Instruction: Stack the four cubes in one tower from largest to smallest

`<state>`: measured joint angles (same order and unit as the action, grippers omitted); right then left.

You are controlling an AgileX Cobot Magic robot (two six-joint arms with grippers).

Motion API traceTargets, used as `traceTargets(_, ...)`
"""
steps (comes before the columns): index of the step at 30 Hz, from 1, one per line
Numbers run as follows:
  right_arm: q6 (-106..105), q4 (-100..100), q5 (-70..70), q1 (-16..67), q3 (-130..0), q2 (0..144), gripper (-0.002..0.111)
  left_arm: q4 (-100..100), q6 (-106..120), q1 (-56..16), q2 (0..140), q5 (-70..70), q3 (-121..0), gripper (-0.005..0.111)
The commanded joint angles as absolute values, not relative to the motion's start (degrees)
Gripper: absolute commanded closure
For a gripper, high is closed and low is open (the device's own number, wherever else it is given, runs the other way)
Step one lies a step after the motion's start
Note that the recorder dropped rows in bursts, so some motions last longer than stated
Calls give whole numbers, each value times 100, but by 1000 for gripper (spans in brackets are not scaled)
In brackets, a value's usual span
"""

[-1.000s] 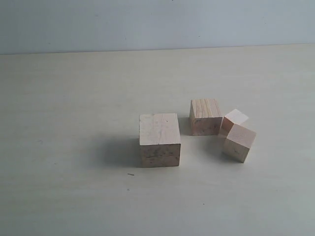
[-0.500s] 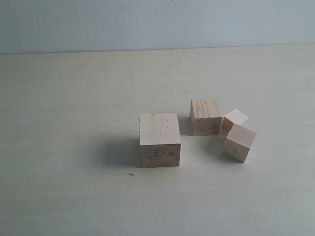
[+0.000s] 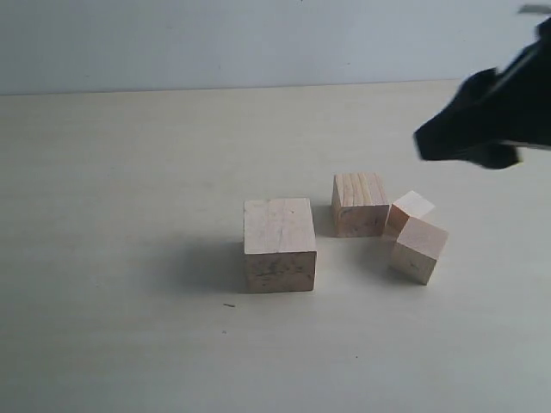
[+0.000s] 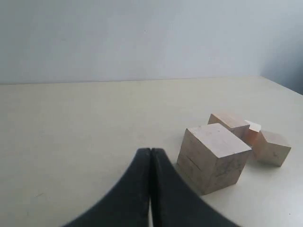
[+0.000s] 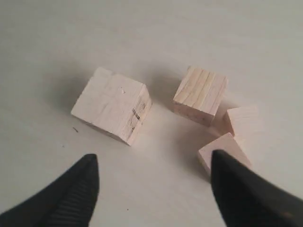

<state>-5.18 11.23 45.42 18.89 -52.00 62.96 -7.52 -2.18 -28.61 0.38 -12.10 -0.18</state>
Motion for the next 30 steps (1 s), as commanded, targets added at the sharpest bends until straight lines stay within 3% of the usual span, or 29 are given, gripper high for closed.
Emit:
traceTargets(1,-550,1534,3468,1860,-5510,8135,33,-763,-202,-2846,0,-1193,0,107)
traceTargets(7,308,791,4128,1776,-7178,10013,33,-763,-202,-2846,0,-1193,0,107)
traceTargets(13,769,750,4126,1518,-7294,10527,32,-763,-202,-2846,0,-1193,0,107)
traceTargets(20,503,760,4524,1817,-7294,10344,32,-763,-202,-2846,0,-1193,0,107)
traceTargets(30,-347,663,5194,3158,-7294,9282,33,-763,-202,-2846,0,-1193,0,107)
